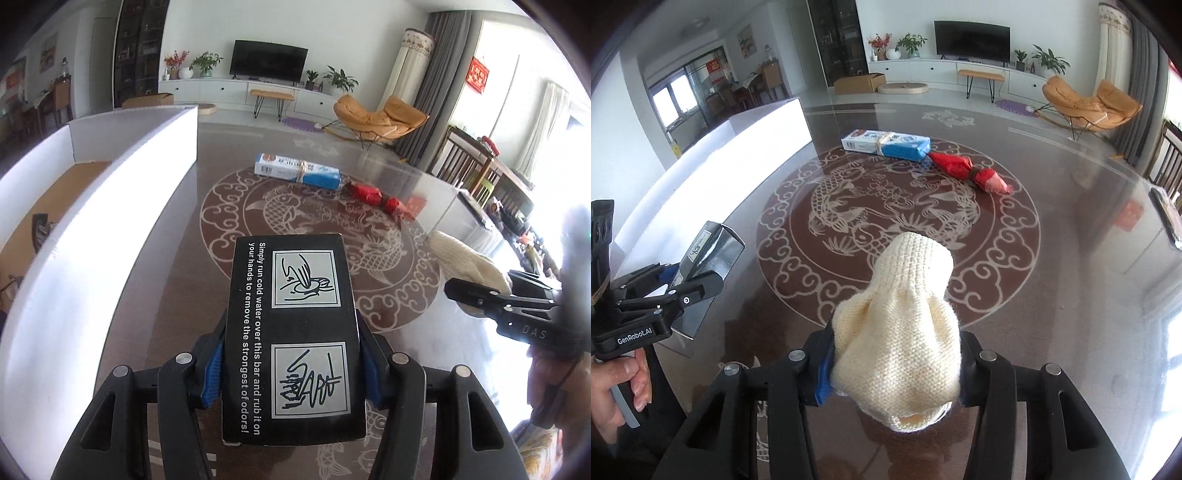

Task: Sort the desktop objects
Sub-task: 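Carry the knit pouch and black soap box in both tools over the white box, then open both tools to drop the pouch and soap box into the box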

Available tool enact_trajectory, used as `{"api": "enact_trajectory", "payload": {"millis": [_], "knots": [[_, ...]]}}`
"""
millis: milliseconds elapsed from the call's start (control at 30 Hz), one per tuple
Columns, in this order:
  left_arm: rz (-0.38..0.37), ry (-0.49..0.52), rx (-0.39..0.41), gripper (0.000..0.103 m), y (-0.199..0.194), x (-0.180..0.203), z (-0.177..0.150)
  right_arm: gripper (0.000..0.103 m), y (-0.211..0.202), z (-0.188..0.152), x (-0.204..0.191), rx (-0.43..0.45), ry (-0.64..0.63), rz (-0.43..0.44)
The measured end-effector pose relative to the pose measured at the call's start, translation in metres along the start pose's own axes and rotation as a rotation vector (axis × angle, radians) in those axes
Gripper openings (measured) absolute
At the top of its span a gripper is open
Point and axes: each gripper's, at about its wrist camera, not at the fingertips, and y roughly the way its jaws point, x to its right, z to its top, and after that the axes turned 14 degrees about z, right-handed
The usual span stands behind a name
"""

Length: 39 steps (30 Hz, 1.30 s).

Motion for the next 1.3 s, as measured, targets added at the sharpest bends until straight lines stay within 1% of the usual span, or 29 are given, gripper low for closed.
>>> {"api": "enact_trajectory", "payload": {"millis": [67,133,200,267,367,467,533,600,633,667,700,733,767,800,867,900,1000,1167,1300], "knots": [[-0.016,-0.054,0.048,0.058,-0.025,-0.021,0.013,0.049,-0.007,0.018,-0.023,0.032,-0.046,0.017],[-0.012,-0.112,0.09,0.058,-0.047,-0.051,0.027,0.049,-0.009,0.041,-0.052,0.069,-0.091,0.059],[0.025,-0.168,0.115,0.058,-0.062,-0.089,0.038,0.049,-0.005,0.067,-0.086,0.095,-0.138,0.115],[0.095,-0.215,0.119,0.058,-0.067,-0.131,0.045,0.049,0.005,0.089,-0.127,0.112,-0.191,0.18],[0.23,-0.281,0.067,0.058,-0.059,-0.196,0.044,0.049,0.031,0.112,-0.197,0.103,-0.276,0.304],[0.328,-0.344,-0.023,0.058,-0.04,-0.25,0.031,0.049,0.065,0.117,-0.267,0.059,-0.381,0.388],[0.358,-0.371,-0.076,0.058,-0.028,-0.271,0.02,0.05,0.092,0.11,-0.302,0.008,-0.438,0.416],[0.398,-0.398,-0.118,0.059,-0.019,-0.281,0.013,0.051,0.123,0.103,-0.325,-0.056,-0.471,0.429],[0.415,-0.409,-0.121,0.06,-0.017,-0.282,0.01,0.057,0.137,0.1,-0.333,-0.09,-0.481,0.435],[0.431,-0.416,-0.114,0.066,-0.016,-0.281,0.007,0.07,0.152,0.097,-0.338,-0.123,-0.492,0.425],[0.44,-0.42,-0.103,0.072,-0.016,-0.28,0.006,0.077,0.162,0.095,-0.341,-0.145,-0.504,0.41],[0.455,-0.42,-0.092,0.082,-0.017,-0.277,0.005,0.085,0.168,0.093,-0.342,-0.151,-0.513,0.399],[0.475,-0.414,-0.076,0.087,-0.019,-0.273,0.005,0.085,0.168,0.093,-0.34,-0.14,-0.517,0.392],[0.501,-0.403,-0.056,0.087,-0.022,-0.269,0.005,0.085,0.164,0.092,-0.336,-0.121,-0.514,0.389],[0.546,-0.38,-0.032,0.087,-0.025,-0.265,0.006,0.095,0.153,0.094,-0.323,-0.074,-0.496,0.38],[0.554,-0.374,-0.022,0.087,-0.026,-0.26,0.007,0.096,0.147,0.096,-0.315,-0.048,-0.483,0.372],[0.545,-0.367,0.011,0.087,-0.032,-0.251,0.012,0.098,0.127,0.099,-0.288,0.011,-0.436,0.365],[0.566,-0.328,0.07,0.087,-0.048,-0.228,0.02,0.098,0.107,0.101,-0.257,0.053,-0.382,0.336],[0.574,-0.279,0.133,0.087,-0.064,-0.204,0.027,0.098,0.093,0.094,-0.232,0.077,-0.352,0.308]]}}
